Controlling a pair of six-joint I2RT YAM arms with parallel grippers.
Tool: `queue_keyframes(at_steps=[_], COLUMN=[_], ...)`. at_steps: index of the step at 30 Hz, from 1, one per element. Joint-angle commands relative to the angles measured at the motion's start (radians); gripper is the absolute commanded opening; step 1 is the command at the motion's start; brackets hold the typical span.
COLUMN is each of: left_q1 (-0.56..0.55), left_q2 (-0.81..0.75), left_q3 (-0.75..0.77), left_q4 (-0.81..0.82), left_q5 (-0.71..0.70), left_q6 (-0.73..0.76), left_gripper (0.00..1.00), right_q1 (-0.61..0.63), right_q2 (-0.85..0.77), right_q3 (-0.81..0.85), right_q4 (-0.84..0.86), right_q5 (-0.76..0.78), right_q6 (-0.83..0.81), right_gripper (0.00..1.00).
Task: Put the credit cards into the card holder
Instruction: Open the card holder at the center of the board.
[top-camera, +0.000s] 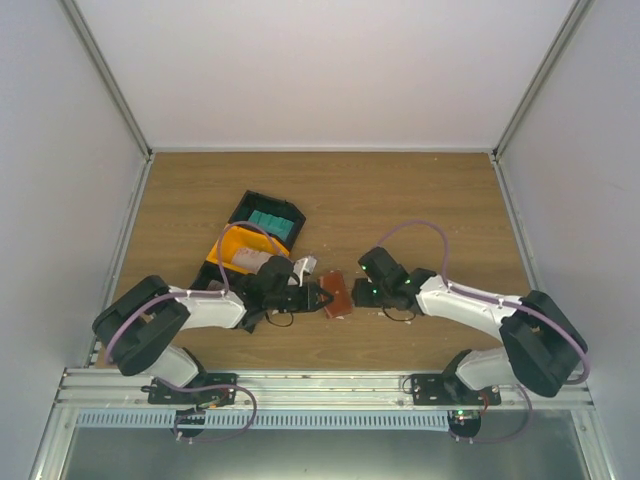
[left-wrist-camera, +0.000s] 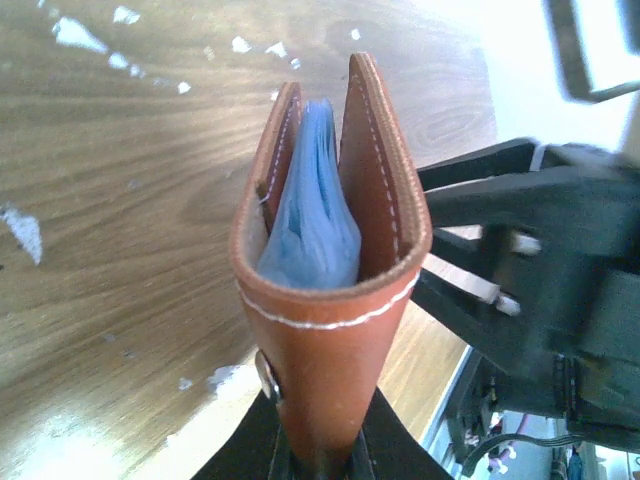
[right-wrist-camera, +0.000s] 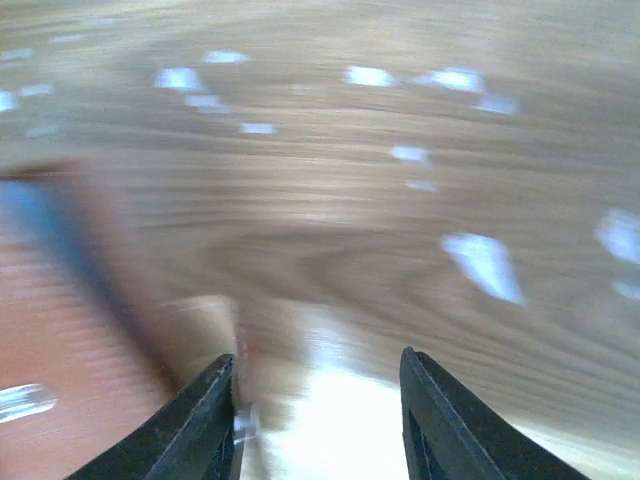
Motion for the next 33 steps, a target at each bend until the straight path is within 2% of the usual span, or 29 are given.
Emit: queue_keyframes(at_steps=[1, 6, 16, 27, 31, 33], left_q1=[-0.002, 0.000, 0.001, 0.001, 0.001, 0.001], left_q2=[-0.069, -0.098, -0.159, -0.173, -0.175, -0.172], left_q3=[0.026, 0.037, 0.092, 0.066, 0.064, 0.067], left_q4=[0.045, -0.024, -0.134, -0.167, -0.170, -0.171], left_q5=[-0.008, -0.016, -0.012, -0.006, -0.016, -0.020], left_q6=[0.045, 0.077, 0.130, 0.131, 0.134, 0.134], left_gripper=[0.00, 0.00, 0.00, 0.00, 0.00, 0.00], right_q1=[-0.014, -0.016, -0.032, -0.032, -0.032, -0.032], right_q2=[-0.048, -0.143, -0.271, -0.200, -0.196, -0.194], right_q3=[-0.035, -0.062, -0.128, -0.155, -0.147, -0.133], right_q4=[-0.192, -0.045, 0.170, 0.228, 0.213, 0.163], right_q5=[0.265, 0.147, -0.065, -0.079, -0.071, -0.015], right_q6=[0.102, 0.058, 0.025, -0.033, -0.029, -0.014], right_gripper=[0.43, 0.43, 0.57, 0.79, 0.80, 0.76])
